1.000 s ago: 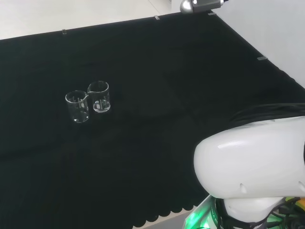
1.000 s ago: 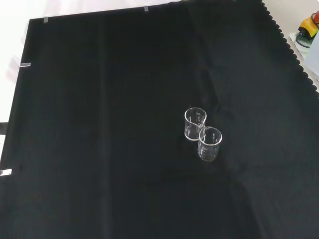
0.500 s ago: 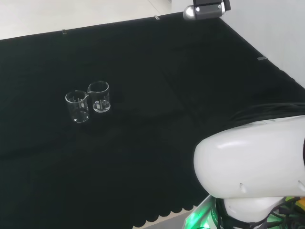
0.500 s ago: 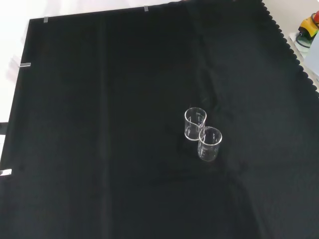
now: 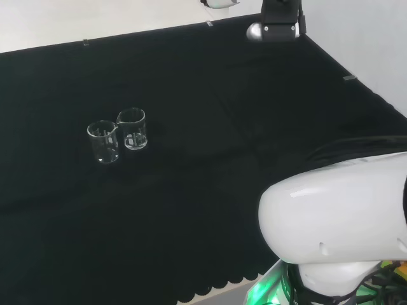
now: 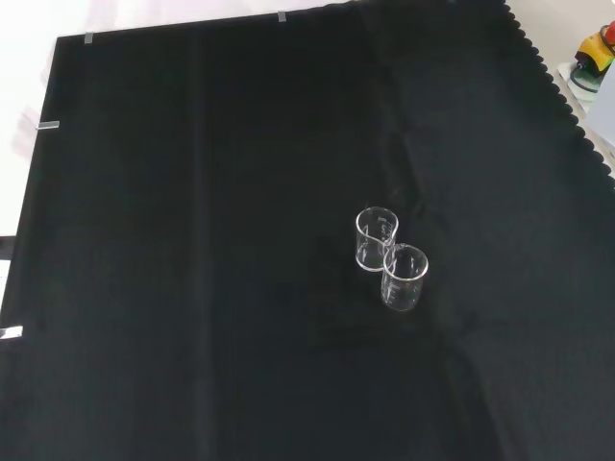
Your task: Pick up the beaker on the right.
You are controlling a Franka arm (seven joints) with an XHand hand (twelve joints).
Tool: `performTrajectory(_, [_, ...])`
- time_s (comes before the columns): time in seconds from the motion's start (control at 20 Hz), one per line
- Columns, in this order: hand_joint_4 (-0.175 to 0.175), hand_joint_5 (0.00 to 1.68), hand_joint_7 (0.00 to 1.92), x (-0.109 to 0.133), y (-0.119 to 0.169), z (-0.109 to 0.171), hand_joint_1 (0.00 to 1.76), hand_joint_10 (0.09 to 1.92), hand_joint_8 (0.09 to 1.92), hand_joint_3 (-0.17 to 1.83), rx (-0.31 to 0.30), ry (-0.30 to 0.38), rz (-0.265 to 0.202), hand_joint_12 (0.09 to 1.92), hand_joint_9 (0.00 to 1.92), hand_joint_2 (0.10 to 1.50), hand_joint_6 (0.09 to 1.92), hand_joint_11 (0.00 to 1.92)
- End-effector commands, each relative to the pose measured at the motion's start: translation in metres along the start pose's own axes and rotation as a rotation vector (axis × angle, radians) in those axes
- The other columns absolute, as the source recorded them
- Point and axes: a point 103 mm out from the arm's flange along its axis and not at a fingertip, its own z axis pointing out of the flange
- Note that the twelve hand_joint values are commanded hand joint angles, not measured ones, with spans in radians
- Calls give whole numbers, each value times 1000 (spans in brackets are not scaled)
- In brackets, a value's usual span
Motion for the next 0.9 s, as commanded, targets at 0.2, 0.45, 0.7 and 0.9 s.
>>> performTrajectory(0.2, [-40, 228, 133, -25, 81, 59, 267, 663, 551, 791, 14, 70, -68, 1146, 195, 885, 87, 0])
performTrajectory(0.45, [-40, 234, 143, -43, 117, 82, 397, 669, 580, 826, 6, 133, -100, 1163, 231, 770, 87, 0])
performTrajectory(0.7, [-43, 254, 179, -52, 138, 104, 509, 672, 603, 855, 10, 185, -148, 1173, 258, 683, 87, 0])
performTrajectory(0.9, [-46, 272, 190, -58, 150, 119, 558, 669, 609, 875, 16, 226, -175, 1189, 272, 634, 87, 0])
